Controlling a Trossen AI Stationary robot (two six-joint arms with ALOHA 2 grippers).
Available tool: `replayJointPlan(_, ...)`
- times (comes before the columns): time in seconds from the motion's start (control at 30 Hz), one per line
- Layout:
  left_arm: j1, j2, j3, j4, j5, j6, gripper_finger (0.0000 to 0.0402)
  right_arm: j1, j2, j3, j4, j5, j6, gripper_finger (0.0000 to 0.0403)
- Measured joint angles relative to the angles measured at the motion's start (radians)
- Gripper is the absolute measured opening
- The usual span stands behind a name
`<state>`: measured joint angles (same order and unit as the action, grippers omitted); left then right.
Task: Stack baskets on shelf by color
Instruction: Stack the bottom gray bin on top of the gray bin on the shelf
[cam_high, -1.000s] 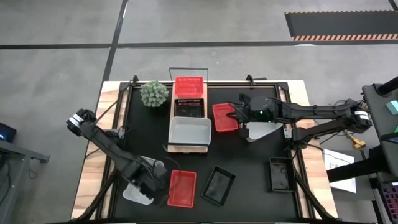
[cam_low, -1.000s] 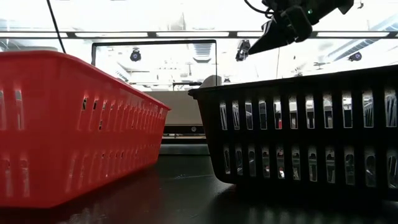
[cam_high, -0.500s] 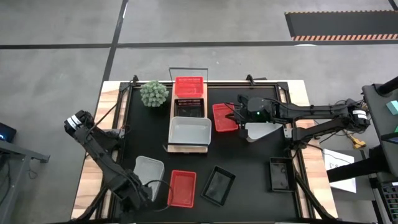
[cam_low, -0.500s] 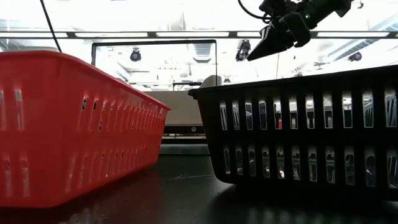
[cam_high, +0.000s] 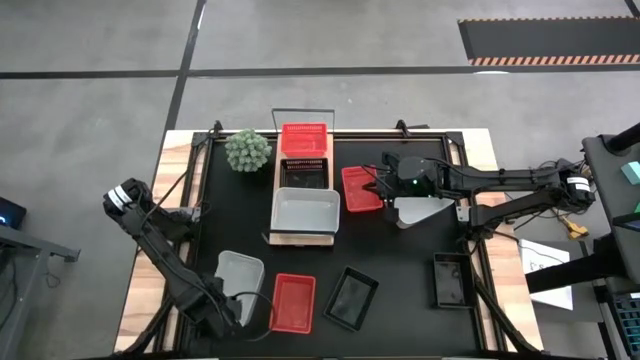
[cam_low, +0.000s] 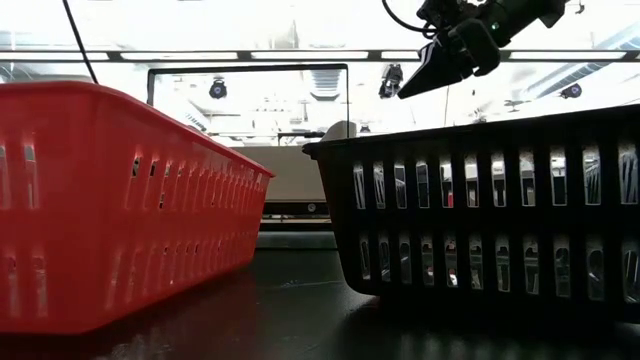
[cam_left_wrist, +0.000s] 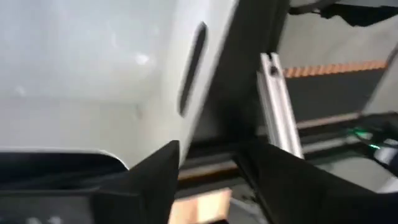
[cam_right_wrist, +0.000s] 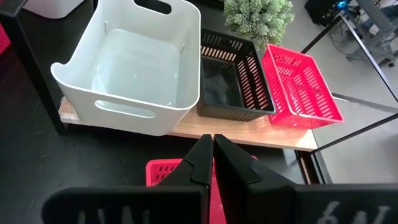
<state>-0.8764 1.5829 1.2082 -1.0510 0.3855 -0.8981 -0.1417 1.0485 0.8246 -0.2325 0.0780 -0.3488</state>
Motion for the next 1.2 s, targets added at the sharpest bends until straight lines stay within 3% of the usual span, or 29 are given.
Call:
replayJointPlan(0.2, 0.001, 0.000, -0.037, 0.042, -0.054, 0.022, 0.0236, 0.000, 0.000, 0.000, -0.001, 0.000, 0.012, 0.0009)
replayJointPlan(0.53, -0.002, 0.001, -0.118, 0.209, -0.054, -0.046, 0.0227, 0.000, 0.000, 0.000, -0.003, -0.002, 0.011, 0.0009)
replayJointPlan(0.73, -0.002, 0.001, -0.132, 0.205, -0.095, -0.073, 0.0152, 0.000, 0.000, 0.000, -0.003, -0.002, 0.010, 0.0009)
replayJointPlan(0.83, -0.001, 0.002, -0.136, 0.205, -0.181, -0.121, 0.0097, 0.000, 0.000, 0.000, -0.003, -0.001, 0.010, 0.0009)
replayJointPlan(0.97, 0.004, 0.002, -0.137, 0.207, -0.194, -0.236, 0.0017, 0.000, 0.000, -0.001, -0.003, -0.002, 0.011, 0.0009)
replayJointPlan(1.2, 0.005, 0.001, -0.080, 0.159, -0.186, -0.352, 0.0001, 0.000, 0.000, -0.001, -0.002, -0.001, 0.020, 0.0009)
